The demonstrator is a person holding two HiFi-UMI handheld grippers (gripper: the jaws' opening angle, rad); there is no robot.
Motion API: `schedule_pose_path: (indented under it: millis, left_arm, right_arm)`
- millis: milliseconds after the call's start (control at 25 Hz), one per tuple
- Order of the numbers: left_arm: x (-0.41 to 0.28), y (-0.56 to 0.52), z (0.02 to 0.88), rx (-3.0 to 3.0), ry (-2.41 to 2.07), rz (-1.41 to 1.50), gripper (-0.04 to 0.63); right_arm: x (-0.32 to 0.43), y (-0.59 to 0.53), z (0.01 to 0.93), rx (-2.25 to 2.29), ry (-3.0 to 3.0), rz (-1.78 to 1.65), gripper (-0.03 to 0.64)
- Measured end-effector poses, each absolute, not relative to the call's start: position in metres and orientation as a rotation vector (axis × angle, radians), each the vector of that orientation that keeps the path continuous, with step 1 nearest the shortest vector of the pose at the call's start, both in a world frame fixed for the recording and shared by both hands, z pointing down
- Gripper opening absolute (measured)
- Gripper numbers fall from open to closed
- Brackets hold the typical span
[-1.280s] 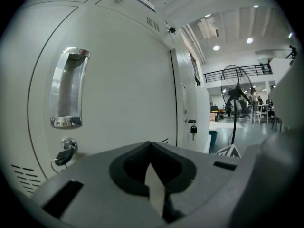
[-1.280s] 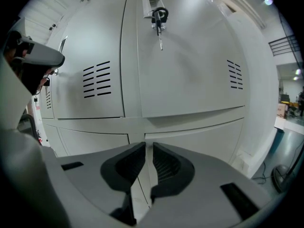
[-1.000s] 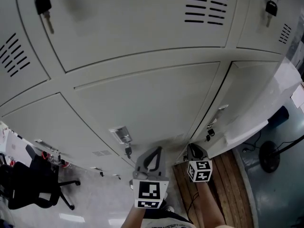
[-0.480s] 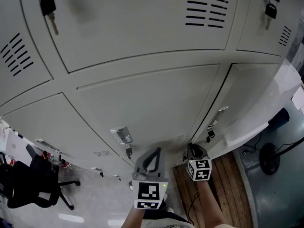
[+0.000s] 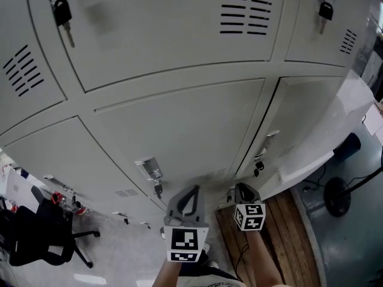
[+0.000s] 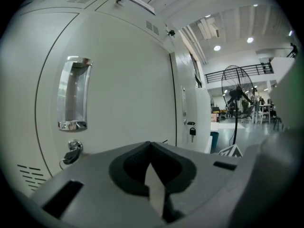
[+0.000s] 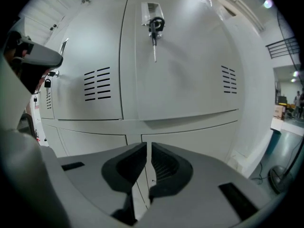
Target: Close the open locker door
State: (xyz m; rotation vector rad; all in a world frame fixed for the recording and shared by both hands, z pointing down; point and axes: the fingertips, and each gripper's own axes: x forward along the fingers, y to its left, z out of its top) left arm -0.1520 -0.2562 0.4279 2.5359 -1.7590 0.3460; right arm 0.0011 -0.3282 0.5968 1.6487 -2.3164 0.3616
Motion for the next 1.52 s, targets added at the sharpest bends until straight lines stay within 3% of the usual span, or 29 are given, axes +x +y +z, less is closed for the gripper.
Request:
schedule_pose_path:
  millis: [600, 1000, 1520]
  left_arm:
    - [-0.138, -0.247, 0.392, 2.612, -1.762, 0.265, -0.002]
    - [-0.138, -0.236, 0.361, 2.638, -1.767, 0.168, -0.002]
    - [-0.138, -0.223, 0.338, 2.668, -1.780, 0.119, -0.002]
  right_arm:
    - [0.078, -0.269, 0.452, 2.080, -2.244, 0.114, 0.028]
    - [0.088, -0.230, 0.367, 2.187, -2.281, -0.072, 0.020]
    - [0.075, -0.199, 0.330, 2.198, -2.313, -0.154, 0.018]
